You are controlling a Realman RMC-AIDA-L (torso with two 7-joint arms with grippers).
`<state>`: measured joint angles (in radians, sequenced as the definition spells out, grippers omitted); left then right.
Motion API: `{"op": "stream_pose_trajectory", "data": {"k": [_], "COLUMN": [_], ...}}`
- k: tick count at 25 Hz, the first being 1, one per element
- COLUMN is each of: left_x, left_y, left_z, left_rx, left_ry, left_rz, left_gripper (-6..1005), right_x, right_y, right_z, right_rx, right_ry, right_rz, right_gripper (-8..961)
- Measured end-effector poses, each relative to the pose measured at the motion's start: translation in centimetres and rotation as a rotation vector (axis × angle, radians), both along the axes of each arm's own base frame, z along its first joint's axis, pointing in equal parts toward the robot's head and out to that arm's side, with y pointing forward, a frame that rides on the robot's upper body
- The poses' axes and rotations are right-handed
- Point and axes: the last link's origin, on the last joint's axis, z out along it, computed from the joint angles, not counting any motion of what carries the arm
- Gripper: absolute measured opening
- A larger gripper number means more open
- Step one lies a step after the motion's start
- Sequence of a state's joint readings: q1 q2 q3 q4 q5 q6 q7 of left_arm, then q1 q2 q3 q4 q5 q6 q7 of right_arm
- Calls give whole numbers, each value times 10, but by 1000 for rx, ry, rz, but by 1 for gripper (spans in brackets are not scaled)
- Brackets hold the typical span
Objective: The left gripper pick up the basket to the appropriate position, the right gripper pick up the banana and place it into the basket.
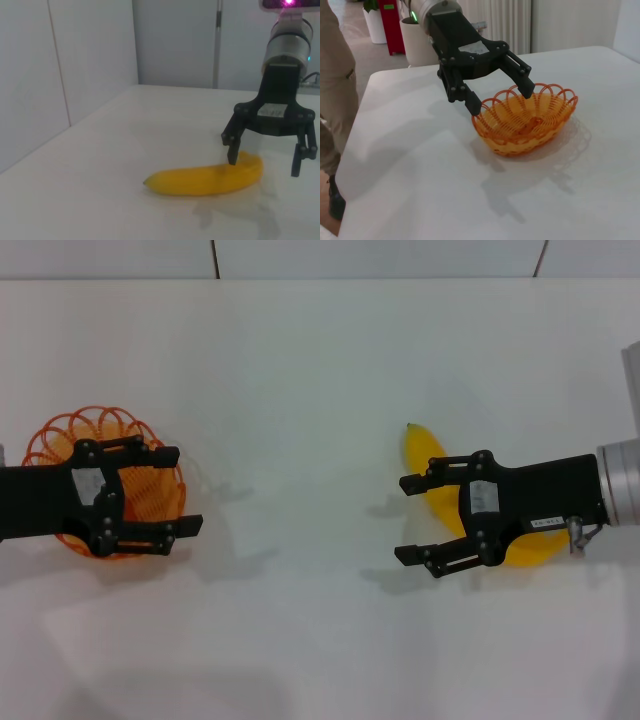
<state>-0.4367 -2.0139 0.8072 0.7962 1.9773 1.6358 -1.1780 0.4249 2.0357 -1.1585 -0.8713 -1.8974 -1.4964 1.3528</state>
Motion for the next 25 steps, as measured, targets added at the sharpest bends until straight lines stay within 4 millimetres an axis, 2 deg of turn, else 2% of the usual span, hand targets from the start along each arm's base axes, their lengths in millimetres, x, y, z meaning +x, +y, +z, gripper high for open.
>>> {"op": "stream_pose_trajectory", "data": {"k": [10, 13, 16, 25], "left_x": [-1, -1, -1, -14], "left_y": [2, 5, 12, 43], "left_z": [6, 13, 25, 91], "left_rx": [44, 77, 110, 236], "left_ry": [-34, -76, -123, -136], "left_rz": [20, 61, 141, 472], "left_gripper": [882, 881, 881, 882], "right_x": [0, 0, 0, -1], "right_y": [1, 1, 1, 1], "right_z": [0, 1, 1, 0], "right_rx": [0, 1, 2, -3], "right_ry": [2, 3, 3, -3], "right_rz": [-7, -9, -9, -4], "right_gripper": [859, 859, 859, 860]}}
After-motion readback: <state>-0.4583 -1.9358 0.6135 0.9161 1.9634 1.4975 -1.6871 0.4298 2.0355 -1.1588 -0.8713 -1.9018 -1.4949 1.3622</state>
